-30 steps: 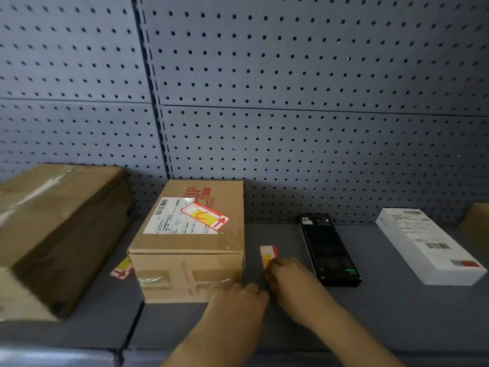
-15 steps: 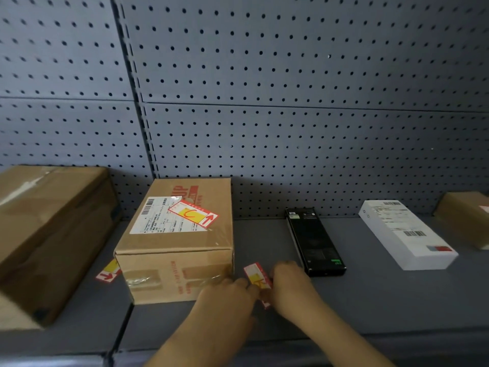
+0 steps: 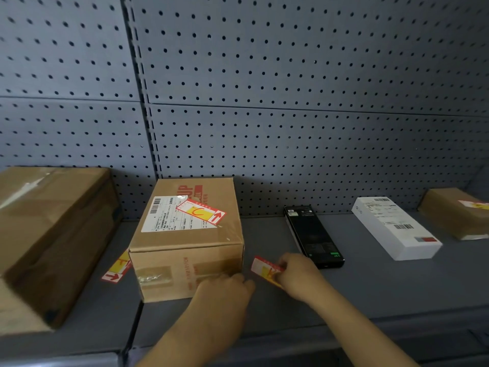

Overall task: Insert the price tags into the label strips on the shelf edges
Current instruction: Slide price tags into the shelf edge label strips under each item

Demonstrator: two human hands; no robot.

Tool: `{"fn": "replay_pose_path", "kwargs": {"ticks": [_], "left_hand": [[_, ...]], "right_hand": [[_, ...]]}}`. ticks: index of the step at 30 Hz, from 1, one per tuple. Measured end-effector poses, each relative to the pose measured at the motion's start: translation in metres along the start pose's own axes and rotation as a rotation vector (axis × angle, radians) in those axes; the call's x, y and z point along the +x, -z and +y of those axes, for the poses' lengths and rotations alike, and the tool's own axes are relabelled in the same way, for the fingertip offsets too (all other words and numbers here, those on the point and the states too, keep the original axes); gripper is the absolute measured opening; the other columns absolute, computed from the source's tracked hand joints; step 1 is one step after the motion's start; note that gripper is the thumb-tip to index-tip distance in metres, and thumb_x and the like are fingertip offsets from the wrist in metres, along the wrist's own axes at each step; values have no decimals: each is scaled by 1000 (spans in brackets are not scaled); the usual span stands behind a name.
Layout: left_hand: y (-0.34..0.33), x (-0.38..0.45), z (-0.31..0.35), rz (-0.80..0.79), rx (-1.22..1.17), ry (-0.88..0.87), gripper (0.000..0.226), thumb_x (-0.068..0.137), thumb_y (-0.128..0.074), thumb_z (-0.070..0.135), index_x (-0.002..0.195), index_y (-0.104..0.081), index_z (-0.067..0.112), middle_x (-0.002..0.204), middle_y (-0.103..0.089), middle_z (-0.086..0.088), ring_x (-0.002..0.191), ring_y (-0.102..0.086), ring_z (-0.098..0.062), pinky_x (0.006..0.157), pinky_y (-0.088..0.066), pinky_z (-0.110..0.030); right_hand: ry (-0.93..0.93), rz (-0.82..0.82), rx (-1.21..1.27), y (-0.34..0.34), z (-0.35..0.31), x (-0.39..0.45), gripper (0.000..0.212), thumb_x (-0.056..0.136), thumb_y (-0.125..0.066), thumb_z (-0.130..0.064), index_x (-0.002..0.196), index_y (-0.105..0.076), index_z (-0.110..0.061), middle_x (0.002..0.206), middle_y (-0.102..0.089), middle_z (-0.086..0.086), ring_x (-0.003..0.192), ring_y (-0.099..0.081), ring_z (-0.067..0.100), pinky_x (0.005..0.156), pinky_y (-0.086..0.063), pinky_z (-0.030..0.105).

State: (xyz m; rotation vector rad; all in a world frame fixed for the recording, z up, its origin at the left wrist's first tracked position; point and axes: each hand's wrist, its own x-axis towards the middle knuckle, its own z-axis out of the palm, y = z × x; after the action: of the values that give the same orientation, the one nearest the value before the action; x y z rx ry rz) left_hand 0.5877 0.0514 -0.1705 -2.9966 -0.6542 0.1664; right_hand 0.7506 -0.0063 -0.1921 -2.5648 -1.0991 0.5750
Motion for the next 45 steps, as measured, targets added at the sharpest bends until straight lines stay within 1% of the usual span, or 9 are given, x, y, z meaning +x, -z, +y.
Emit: {"fn": "replay_pose_path", "kwargs": {"ticks": [4, 9, 12, 16, 24, 30, 34, 42, 45], "left_hand": [[-3, -5, -6, 32, -13, -6, 30, 90, -52, 21, 119, -48, 18, 122, -56, -6, 111, -57, -27, 89, -48, -39], [0, -19, -13, 111, -43, 27, 33, 90, -52, 23, 123, -51, 23, 124, -57, -1, 111, -57, -23, 89, -50, -36], [5, -33, -15, 170, -50, 70, 33, 92, -51, 21, 124, -51, 26, 125, -58, 2, 109, -58, -20, 90, -51, -35], [15, -58, -15, 182, -78, 158, 35, 91, -55, 33, 125, -51, 26, 126, -59, 3, 109, -60, -17, 91, -52, -34], [21, -125, -44, 171, -82, 328, 35, 87, -57, 34, 121, -53, 27, 121, -61, 3, 108, -59, -21, 86, -50, -33], [13, -182, -92, 182, -102, 411, 30, 85, -58, 27, 115, -57, 25, 119, -62, 3, 107, -61, -22, 85, -51, -32], [1, -214, -134, 197, -92, 422, 30, 89, -56, 30, 118, -55, 24, 120, -60, -1, 109, -59, -24, 88, -49, -33], [-18, -277, -227, 221, -130, 369, 30, 90, -54, 31, 119, -55, 27, 121, -60, 4, 110, -57, -18, 85, -46, -28], [-24, -291, -248, 211, -126, 354, 30, 90, -54, 31, 120, -54, 25, 122, -60, 3, 111, -57, -19, 86, -47, -31]], "right_hand": [[44, 101, 35, 3, 4, -17, 24, 91, -48, -10, 108, -63, -14, 110, -64, 7, 97, -59, 20, 77, -47, 26], [97, 246, -47, 5, -2, -45, 18, 91, -48, -15, 98, -63, -19, 98, -67, 3, 91, -59, 20, 80, -51, 35], [198, 300, -33, 4, -9, -68, 17, 91, -48, -17, 97, -63, -20, 96, -67, 1, 90, -59, 19, 81, -49, 33], [364, 362, 8, 2, -19, -94, 15, 91, -49, -20, 93, -63, -25, 92, -67, -1, 88, -57, 19, 81, -48, 36], [547, 340, 22, -17, -64, -133, 17, 92, -47, -16, 94, -64, -19, 91, -66, 1, 88, -55, 22, 79, -45, 35], [591, 299, 36, -43, -121, -155, 16, 92, -48, -15, 87, -64, -16, 85, -63, 3, 80, -55, 18, 74, -51, 40], [605, 291, 47, -69, -167, -166, 18, 94, -47, -18, 96, -64, -18, 89, -61, 0, 77, -55, 14, 69, -51, 32], [569, 289, 81, -124, -262, -189, 17, 94, -46, -16, 97, -63, -19, 94, -62, 0, 81, -56, 15, 72, -52, 38], [559, 295, 67, -140, -285, -196, 17, 94, -47, -17, 98, -63, -18, 96, -62, 0, 84, -57, 18, 75, -52, 40]]}}
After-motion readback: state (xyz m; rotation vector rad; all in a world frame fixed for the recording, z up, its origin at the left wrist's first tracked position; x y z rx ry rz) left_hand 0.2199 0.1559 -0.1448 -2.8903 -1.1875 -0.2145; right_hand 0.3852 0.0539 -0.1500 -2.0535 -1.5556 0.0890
